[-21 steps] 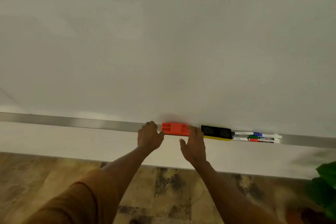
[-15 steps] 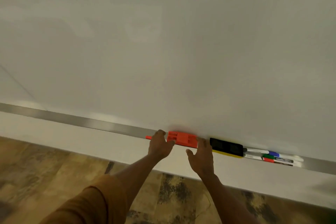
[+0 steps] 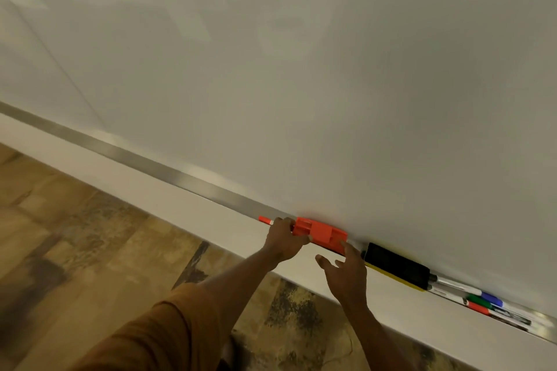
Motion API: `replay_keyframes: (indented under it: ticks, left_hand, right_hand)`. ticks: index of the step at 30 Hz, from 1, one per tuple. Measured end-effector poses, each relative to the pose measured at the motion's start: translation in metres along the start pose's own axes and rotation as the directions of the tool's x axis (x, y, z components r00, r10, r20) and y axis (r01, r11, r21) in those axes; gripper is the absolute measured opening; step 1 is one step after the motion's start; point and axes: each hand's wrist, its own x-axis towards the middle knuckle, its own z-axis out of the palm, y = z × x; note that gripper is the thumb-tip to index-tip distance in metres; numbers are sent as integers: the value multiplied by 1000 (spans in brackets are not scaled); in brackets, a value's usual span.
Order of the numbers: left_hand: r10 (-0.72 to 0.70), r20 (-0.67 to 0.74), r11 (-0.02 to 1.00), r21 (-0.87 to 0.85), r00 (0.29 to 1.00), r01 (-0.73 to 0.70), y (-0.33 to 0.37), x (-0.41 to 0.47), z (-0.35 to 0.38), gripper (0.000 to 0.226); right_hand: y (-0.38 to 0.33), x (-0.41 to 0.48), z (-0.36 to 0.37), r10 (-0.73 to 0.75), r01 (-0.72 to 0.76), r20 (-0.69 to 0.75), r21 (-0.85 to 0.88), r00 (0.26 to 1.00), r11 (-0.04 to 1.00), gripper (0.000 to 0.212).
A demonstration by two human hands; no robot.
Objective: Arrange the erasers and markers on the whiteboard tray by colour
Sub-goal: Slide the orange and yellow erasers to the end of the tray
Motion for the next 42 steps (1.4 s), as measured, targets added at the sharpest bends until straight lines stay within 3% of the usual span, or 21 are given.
replay_keyframes:
  ticks: [7,11,14,26,33,42]
  left_hand:
    - [5,-136,999,-38,991,-10,-18,0,-23,46]
    - [-81,-259,990,-137,962,46,-37,-3,-51,50]
    - [-118,-305,980,-188,945,62,-58,-1,-83,58]
    - [-103,-476,990,-132,873,45,-153,39,-249,64]
    - [-60,-478,997,-67,876,32,-185,81,-322,77]
    - [-10,-405,997,60,914,37,-201,132,-370,98]
  right_hand:
    - [-15,-18,24,-59,59,-36,-10,998,998,69]
    - [-32,-29,60,-70,71,-42,32,997,997,69]
    - [-49,-33,94,-100,101,-19,65,995,993,60]
    - [-158,-26,248,-318,317,121,25,940,948,54]
    - [-210,-12,322,-264,265,189,19,946,964,50]
    - [-242,19,379,-184,187,286,17,940,982,62]
